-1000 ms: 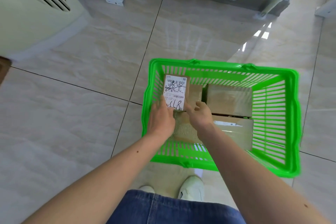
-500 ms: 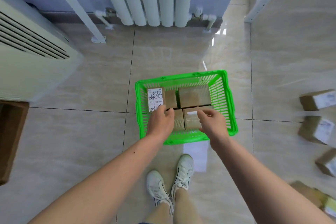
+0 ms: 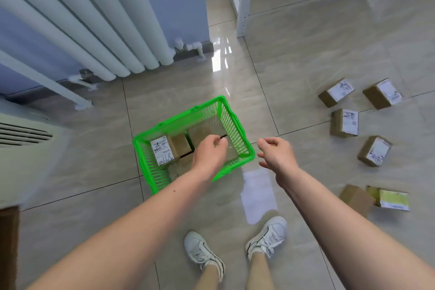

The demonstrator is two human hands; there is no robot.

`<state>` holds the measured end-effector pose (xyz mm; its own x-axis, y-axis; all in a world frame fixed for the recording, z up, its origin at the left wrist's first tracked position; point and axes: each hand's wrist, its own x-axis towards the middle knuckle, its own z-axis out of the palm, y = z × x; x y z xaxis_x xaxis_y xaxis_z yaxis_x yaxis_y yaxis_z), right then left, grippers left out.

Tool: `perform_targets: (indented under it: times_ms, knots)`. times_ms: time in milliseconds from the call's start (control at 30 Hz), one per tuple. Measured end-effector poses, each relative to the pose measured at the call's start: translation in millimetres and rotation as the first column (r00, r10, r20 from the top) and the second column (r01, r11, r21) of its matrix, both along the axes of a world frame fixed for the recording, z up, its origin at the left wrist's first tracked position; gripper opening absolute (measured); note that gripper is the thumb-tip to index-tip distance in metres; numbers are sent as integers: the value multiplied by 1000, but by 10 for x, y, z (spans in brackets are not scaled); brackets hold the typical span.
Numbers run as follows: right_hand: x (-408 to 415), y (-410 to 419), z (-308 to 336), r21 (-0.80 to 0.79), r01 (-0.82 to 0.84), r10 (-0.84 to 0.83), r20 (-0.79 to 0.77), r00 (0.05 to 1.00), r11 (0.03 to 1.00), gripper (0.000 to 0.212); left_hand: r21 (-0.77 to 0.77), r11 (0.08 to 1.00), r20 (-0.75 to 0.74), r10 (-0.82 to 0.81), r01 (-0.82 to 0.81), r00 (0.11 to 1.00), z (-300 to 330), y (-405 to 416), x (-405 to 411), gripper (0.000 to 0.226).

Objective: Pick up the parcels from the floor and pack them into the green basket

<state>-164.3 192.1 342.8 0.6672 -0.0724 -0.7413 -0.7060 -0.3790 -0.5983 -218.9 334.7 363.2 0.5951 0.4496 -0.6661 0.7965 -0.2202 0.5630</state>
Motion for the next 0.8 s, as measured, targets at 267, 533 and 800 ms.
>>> perform_targets:
  times_ms: [267, 533, 800]
  knots:
    - [578, -1095, 148, 32, 103, -102, -12, 995, 994, 14, 32, 994, 10, -104, 103, 995, 127, -982, 724, 42]
    - [1266, -2245, 205, 28, 209, -208, -9, 978, 978, 21, -34, 992, 25, -118, 119, 993, 155, -2065, 1512, 39]
    - [2058, -2942, 132, 2, 301, -301, 9, 954, 954, 19, -44, 979, 56, -198, 200, 979, 58, -2634, 2437, 44]
